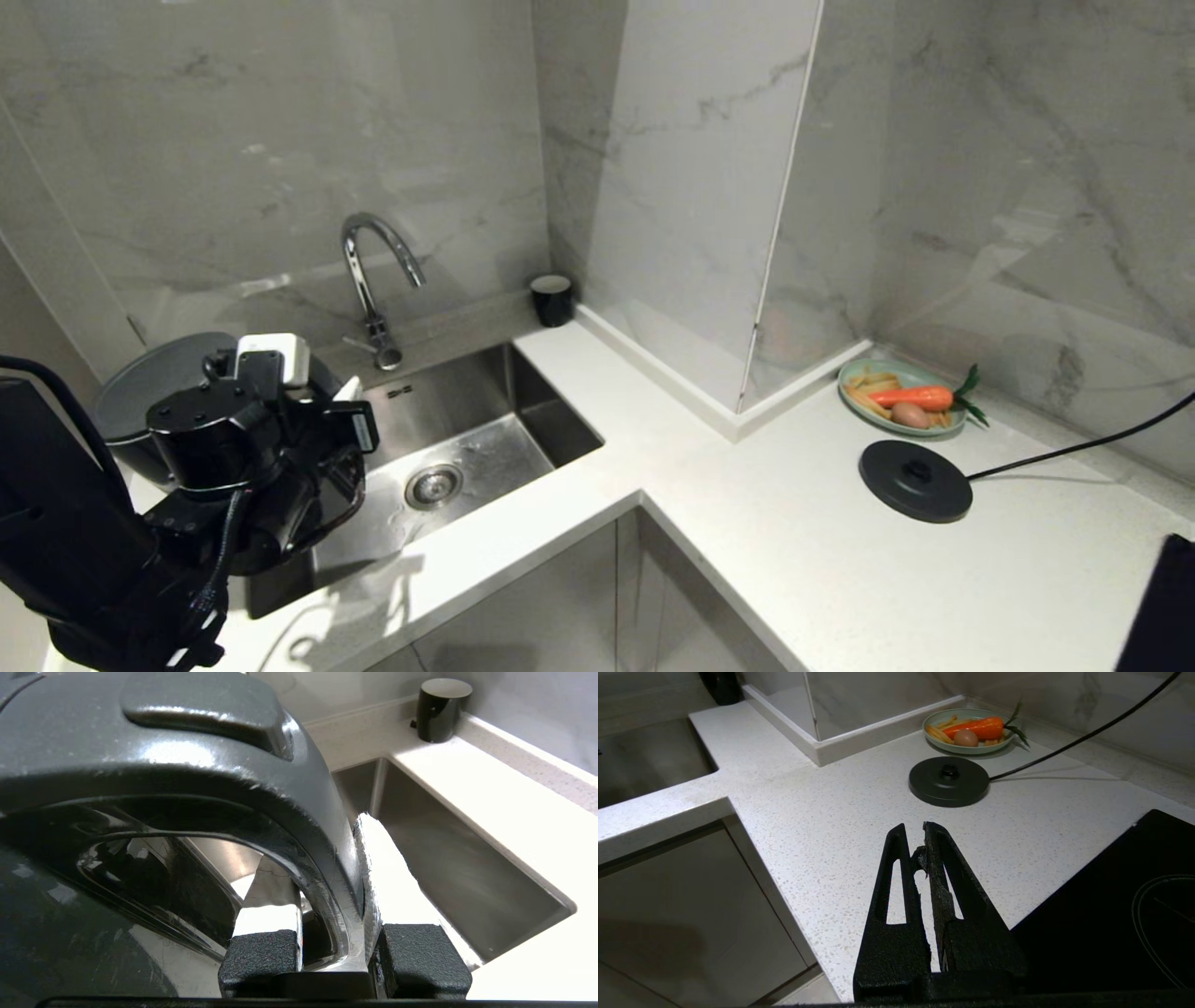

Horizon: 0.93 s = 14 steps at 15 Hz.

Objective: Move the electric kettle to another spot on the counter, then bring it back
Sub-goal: Place it on the power base

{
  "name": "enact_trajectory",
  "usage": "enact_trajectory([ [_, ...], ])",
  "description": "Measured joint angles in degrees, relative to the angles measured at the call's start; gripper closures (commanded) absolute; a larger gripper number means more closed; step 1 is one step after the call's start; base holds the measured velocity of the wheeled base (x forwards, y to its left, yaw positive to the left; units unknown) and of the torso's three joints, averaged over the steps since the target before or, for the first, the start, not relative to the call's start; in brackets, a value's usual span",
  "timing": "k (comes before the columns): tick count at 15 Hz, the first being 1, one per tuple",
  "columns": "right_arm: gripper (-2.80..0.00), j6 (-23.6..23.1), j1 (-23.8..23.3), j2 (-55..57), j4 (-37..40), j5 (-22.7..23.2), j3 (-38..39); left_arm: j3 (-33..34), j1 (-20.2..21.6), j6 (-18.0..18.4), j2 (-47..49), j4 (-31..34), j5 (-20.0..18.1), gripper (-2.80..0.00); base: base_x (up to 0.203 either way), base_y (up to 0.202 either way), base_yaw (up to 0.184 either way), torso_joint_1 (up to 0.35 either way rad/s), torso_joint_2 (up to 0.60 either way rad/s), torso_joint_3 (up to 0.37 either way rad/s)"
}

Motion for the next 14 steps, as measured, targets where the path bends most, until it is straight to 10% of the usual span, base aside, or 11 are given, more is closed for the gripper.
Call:
enact_trajectory([
  [14, 0.00, -0.04, 0.00, 0.00, 0.03, 0.00, 0.00, 0.52, -2.05, 0.02, -2.55, 0.43, 0.05, 0.00, 0.003, 0.007, -0.168, 0.001, 0.00, 0.003],
])
